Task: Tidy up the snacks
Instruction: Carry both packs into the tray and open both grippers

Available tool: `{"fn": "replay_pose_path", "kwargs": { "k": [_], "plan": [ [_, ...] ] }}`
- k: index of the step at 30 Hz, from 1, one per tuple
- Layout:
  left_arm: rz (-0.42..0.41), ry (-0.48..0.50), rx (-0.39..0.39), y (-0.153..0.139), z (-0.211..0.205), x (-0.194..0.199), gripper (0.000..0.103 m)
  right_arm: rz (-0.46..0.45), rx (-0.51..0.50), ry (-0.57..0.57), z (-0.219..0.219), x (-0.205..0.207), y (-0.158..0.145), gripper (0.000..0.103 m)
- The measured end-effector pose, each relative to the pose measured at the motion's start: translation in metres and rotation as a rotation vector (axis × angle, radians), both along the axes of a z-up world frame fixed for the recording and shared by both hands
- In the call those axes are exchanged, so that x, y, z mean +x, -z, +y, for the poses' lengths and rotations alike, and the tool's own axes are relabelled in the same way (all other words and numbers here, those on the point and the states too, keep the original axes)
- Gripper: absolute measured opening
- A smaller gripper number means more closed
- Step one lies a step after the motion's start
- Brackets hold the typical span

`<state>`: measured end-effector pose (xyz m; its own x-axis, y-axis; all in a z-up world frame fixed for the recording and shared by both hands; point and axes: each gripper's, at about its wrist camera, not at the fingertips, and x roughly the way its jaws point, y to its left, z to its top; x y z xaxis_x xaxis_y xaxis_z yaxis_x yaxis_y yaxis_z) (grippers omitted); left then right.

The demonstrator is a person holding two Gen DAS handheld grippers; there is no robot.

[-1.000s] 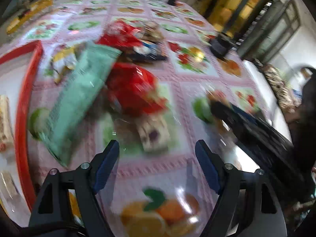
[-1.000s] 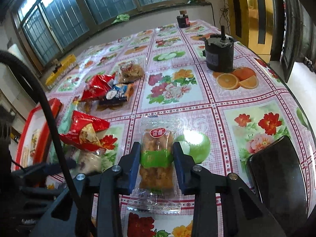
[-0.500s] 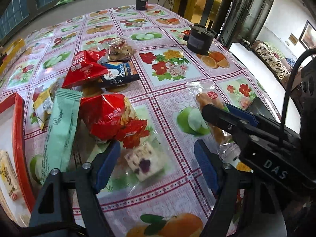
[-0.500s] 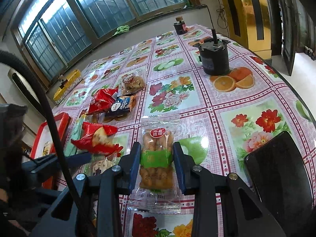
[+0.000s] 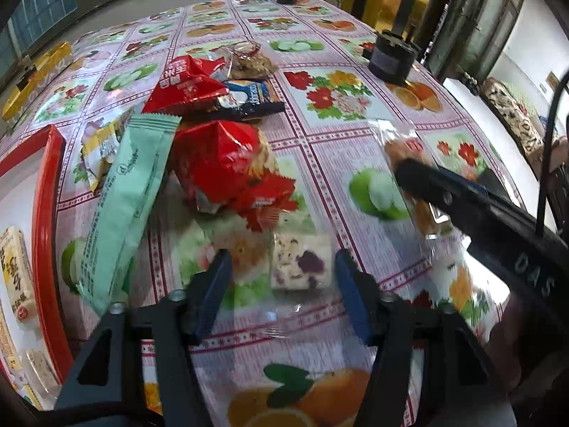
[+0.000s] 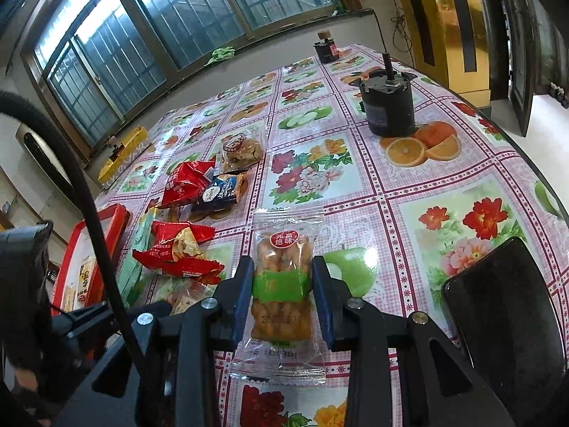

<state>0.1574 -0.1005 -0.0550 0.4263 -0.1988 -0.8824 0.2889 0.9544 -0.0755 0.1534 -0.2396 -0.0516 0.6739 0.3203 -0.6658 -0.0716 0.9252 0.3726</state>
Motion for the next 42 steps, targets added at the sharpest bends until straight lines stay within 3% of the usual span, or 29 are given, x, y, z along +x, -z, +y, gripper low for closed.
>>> {"fn": "replay_pose_path", "kwargs": {
  "k": [3,8,10,14,19,23,29,33,35,42],
  "plan": [
    [-0.014,-0.009,0.013,0.000,0.002,-0.003,0.037,0.003,-0.019,-0.007,0.003,0.001,0.000,0.033],
    [-0.035,-0.025,0.001,-0.002,0.008,-0.022,0.034,-0.005,-0.043,-0.013,0.007,0.000,-0.001,0.033],
    [-0.034,-0.047,-0.032,-0.006,0.013,-0.031,0.034,-0.009,-0.050,-0.019,0.009,-0.001,-0.001,0.033],
    [-0.029,-0.119,-0.169,-0.031,0.045,-0.058,0.034,-0.033,-0.031,-0.050,0.010,-0.006,-0.005,0.033],
    [-0.164,-0.301,-0.260,-0.082,0.125,-0.090,0.034,-0.059,0.017,-0.191,0.045,-0.023,-0.030,0.032],
    [-0.241,-0.519,-0.214,-0.098,0.194,-0.096,0.034,-0.060,0.125,-0.365,0.093,-0.022,-0.050,0.032],
    [-0.186,-0.620,-0.227,-0.078,0.245,-0.076,0.034,-0.008,0.127,-0.523,0.175,0.014,-0.058,0.032],
    [-0.132,-0.611,-0.238,-0.059,0.255,-0.061,0.034,0.064,0.081,-0.548,0.220,0.053,-0.050,0.032],
    [-0.115,-0.597,-0.227,-0.050,0.254,-0.056,0.034,0.067,0.008,-0.551,0.244,0.069,-0.046,0.032],
    [-0.077,-0.593,-0.188,-0.035,0.258,-0.041,0.034,0.106,-0.068,-0.563,0.275,0.097,-0.021,0.032]
  ]
}}
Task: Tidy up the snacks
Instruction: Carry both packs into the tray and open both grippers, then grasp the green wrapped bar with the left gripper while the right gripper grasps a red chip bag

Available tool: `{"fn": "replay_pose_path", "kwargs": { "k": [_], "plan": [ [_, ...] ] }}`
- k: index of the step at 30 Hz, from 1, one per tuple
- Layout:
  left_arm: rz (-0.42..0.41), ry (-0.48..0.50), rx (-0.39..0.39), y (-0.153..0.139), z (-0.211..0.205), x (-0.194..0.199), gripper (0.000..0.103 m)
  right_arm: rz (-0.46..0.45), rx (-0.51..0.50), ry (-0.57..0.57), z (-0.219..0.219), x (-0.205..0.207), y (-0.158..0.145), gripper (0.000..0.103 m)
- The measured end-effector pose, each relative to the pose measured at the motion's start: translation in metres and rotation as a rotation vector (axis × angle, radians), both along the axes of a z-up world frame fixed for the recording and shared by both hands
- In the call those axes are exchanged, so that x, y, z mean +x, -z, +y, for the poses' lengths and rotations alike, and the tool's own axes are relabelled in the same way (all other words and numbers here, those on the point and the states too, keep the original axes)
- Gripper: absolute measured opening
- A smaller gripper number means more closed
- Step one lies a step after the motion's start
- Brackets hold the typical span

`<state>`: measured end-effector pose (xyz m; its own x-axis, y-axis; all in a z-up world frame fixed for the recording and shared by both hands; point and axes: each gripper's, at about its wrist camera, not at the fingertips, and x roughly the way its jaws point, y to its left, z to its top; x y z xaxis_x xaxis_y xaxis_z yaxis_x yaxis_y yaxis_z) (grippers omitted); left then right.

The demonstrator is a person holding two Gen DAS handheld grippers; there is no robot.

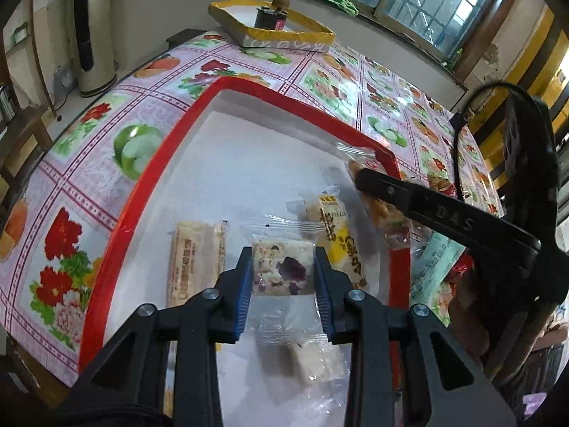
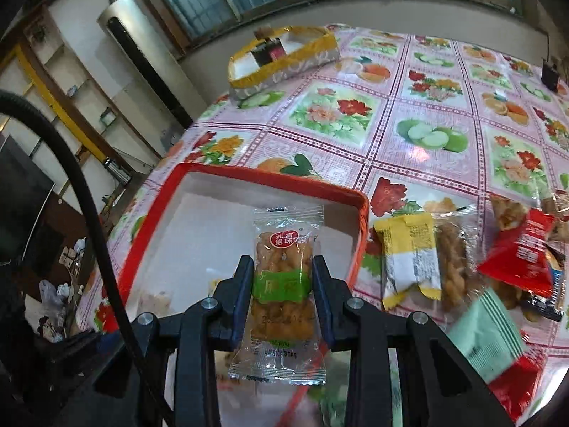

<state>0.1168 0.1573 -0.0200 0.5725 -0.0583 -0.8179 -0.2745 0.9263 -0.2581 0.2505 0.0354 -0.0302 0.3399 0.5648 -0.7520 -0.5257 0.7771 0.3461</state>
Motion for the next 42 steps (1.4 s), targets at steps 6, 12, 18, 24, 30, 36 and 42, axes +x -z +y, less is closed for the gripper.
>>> {"fn": "replay_pose_path", "kwargs": {
  "k": [6,12,18,24,30,36,42],
  "plan": [
    [0.059,0.000,0.050,0.013,-0.002,0.009,0.035,-0.037,-0.061,0.001,0.012,0.000,0.006,0.032],
    [0.045,0.008,0.068,0.008,-0.007,0.005,0.054,-0.019,-0.047,0.027,0.007,0.003,0.010,0.036],
    [-0.073,0.022,0.057,-0.023,-0.023,-0.017,0.068,-0.060,0.118,0.027,-0.036,-0.034,-0.031,0.049],
    [-0.132,0.116,0.008,-0.037,-0.063,-0.029,0.076,-0.095,0.216,0.055,-0.108,-0.081,-0.046,0.064],
    [-0.113,0.195,0.018,-0.037,-0.110,-0.025,0.076,-0.055,0.245,0.185,-0.189,-0.085,-0.029,0.067],
    [-0.085,0.207,0.060,-0.033,-0.131,-0.023,0.076,0.031,0.225,0.258,-0.222,-0.063,-0.007,0.072],
    [-0.069,0.203,0.089,-0.034,-0.136,-0.026,0.076,0.097,0.184,0.266,-0.212,-0.032,0.002,0.073]
  ]
}}
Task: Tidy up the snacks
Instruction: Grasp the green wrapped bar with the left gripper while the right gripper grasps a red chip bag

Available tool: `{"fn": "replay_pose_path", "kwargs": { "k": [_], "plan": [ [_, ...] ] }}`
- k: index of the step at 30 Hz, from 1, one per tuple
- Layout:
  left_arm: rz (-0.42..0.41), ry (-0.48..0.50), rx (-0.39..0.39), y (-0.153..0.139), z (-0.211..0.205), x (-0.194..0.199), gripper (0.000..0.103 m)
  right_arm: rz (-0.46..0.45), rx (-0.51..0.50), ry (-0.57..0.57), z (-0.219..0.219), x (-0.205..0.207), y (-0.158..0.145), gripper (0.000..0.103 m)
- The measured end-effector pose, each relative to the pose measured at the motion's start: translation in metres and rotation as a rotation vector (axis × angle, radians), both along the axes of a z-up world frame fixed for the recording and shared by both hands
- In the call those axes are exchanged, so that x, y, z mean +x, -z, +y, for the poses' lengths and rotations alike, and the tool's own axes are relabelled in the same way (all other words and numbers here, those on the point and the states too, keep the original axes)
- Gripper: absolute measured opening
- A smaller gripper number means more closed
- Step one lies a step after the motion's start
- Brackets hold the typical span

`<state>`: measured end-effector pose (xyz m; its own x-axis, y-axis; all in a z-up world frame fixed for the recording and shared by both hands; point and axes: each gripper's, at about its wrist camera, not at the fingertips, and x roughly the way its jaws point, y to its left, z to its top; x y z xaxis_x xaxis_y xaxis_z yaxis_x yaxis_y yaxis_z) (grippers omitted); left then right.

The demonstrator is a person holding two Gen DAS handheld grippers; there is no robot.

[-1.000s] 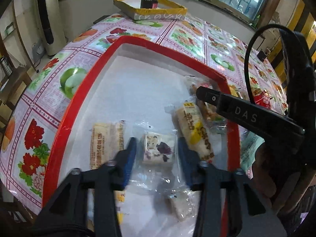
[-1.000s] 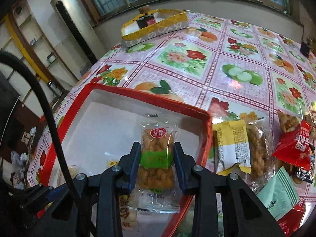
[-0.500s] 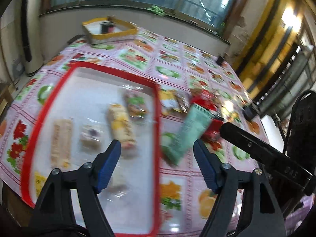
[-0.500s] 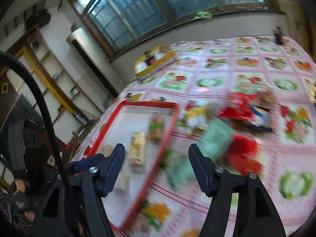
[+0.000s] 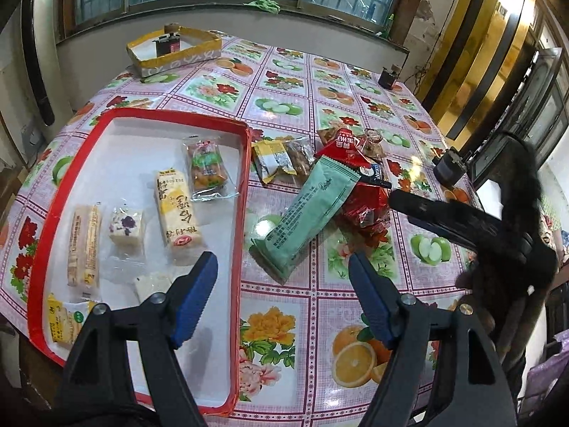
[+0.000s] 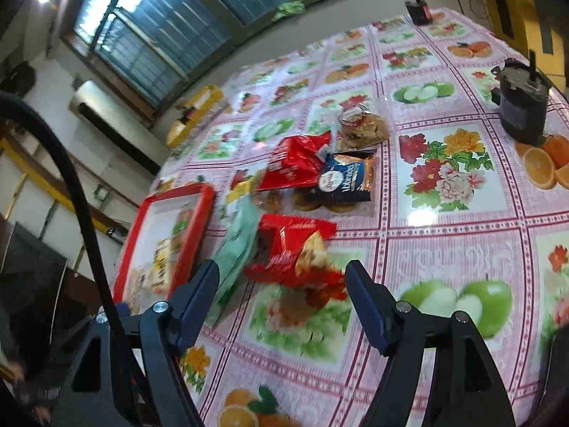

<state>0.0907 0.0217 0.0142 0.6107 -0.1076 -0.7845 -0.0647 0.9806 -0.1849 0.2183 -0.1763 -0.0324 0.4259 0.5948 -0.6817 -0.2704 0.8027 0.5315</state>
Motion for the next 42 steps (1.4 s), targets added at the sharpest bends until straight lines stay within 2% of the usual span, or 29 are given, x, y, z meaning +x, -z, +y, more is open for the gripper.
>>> {"fn": "replay_pose_path", "kwargs": {
  "k": [4,6,9,10,11,12,14,18,22,24,25,27,28,30,33,39,42],
  "plan": [
    [-0.013,0.006,0.021,-0.005,-0.001,0.001,0.076,0.053,-0.050,-0.030,0.009,0.027,0.015,0.073],
    [-0.007,0.018,0.030,-0.004,-0.003,0.005,0.076,0.089,-0.040,-0.032,0.008,0.035,0.024,0.072],
    [0.002,0.064,0.048,0.000,-0.009,0.015,0.077,0.131,0.002,-0.089,0.011,0.035,0.032,0.060],
    [0.006,0.087,0.058,0.001,-0.012,0.020,0.077,0.120,-0.016,-0.098,0.013,0.033,0.032,0.059],
    [0.009,0.102,0.070,0.003,-0.015,0.024,0.077,0.103,-0.047,-0.094,0.016,0.030,0.031,0.049],
    [0.018,0.128,0.094,0.006,-0.020,0.031,0.077,0.100,-0.065,-0.093,0.017,0.027,0.032,0.045],
    [0.037,0.179,0.135,0.013,-0.028,0.046,0.077,0.093,-0.066,-0.098,0.017,0.024,0.032,0.042],
    [0.100,0.281,0.225,0.034,-0.048,0.074,0.077,0.066,-0.032,-0.064,0.005,0.016,0.033,0.039],
    [0.182,0.330,0.317,0.059,-0.064,0.093,0.076,0.040,0.052,-0.026,-0.013,0.021,0.037,0.039],
    [0.227,0.325,0.358,0.070,-0.068,0.098,0.059,0.034,0.045,0.001,-0.018,0.021,0.037,0.039],
    [0.223,0.318,0.354,0.071,-0.069,0.098,0.059,0.020,0.031,0.015,-0.019,0.019,0.036,0.039],
    [0.228,0.303,0.355,0.069,-0.069,0.096,0.044,-0.002,0.014,0.030,-0.019,0.015,0.033,0.039],
    [0.230,0.294,0.356,0.068,-0.068,0.094,0.041,-0.006,0.015,0.030,-0.019,0.014,0.032,0.039],
    [0.216,0.266,0.327,0.065,-0.064,0.089,0.031,-0.010,0.019,0.029,-0.019,0.012,0.032,0.039],
    [0.219,0.220,0.250,0.059,-0.053,0.079,0.030,-0.028,0.012,0.033,-0.019,0.009,0.029,0.039],
    [0.163,0.140,-0.020,0.024,-0.021,0.048,0.030,-0.076,0.025,0.015,-0.015,0.006,0.022,0.039],
    [0.115,0.104,-0.103,0.002,0.003,0.025,0.030,-0.109,0.028,0.000,-0.011,0.004,0.018,0.039]
  ]
}}
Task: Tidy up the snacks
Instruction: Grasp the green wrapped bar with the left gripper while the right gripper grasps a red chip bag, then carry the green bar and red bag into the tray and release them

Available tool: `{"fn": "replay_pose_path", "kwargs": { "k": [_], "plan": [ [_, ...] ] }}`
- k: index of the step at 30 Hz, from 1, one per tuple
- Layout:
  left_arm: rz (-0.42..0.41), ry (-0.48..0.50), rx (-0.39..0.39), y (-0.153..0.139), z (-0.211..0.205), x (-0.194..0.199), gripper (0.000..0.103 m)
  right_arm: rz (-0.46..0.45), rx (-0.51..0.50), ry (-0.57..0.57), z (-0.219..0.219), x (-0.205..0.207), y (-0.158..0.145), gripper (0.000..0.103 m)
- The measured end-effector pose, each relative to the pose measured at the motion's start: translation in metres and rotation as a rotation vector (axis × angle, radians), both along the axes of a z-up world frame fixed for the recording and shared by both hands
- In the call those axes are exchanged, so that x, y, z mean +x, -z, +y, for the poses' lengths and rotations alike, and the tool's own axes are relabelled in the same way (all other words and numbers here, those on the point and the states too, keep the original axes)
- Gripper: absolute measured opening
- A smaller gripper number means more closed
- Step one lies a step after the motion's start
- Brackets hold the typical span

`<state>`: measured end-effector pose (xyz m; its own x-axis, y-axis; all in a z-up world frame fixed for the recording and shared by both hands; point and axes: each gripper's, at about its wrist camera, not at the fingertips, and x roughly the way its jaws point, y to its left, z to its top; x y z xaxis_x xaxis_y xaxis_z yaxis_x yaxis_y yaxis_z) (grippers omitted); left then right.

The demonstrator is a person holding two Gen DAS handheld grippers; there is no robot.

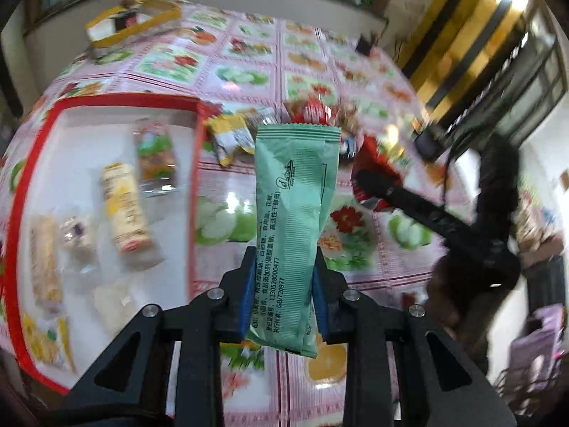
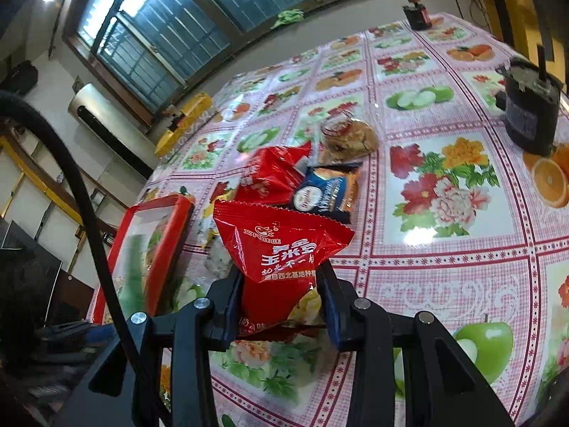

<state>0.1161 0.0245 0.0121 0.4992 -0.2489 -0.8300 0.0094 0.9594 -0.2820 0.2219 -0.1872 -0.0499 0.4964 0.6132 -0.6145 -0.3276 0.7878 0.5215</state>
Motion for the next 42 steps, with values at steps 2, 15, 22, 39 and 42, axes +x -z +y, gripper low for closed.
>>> {"fn": "replay_pose_path", "kwargs": {
  "k": [2,15,22,39,42],
  "plan": [
    [-0.029,-0.068,-0.019,-0.013,0.027,-0.015,0.030,-0.023,0.006,-0.014,0.003,-0.002,-0.004,0.039],
    [-0.072,-0.359,-0.018,-0.019,0.155,-0.047,0.030,-0.083,0.014,-0.206,0.109,-0.038,-0.075,0.038],
    [-0.036,-0.326,0.002,-0.004,0.179,-0.011,0.030,-0.028,-0.062,-0.297,0.203,-0.006,-0.060,0.038],
    [0.031,-0.300,0.074,0.033,0.193,0.042,0.039,0.024,-0.142,-0.325,0.267,0.030,-0.023,0.042],
    [0.003,-0.315,0.078,0.028,0.193,0.036,0.060,0.030,-0.103,-0.324,0.259,0.029,-0.029,0.050]
  ]
}}
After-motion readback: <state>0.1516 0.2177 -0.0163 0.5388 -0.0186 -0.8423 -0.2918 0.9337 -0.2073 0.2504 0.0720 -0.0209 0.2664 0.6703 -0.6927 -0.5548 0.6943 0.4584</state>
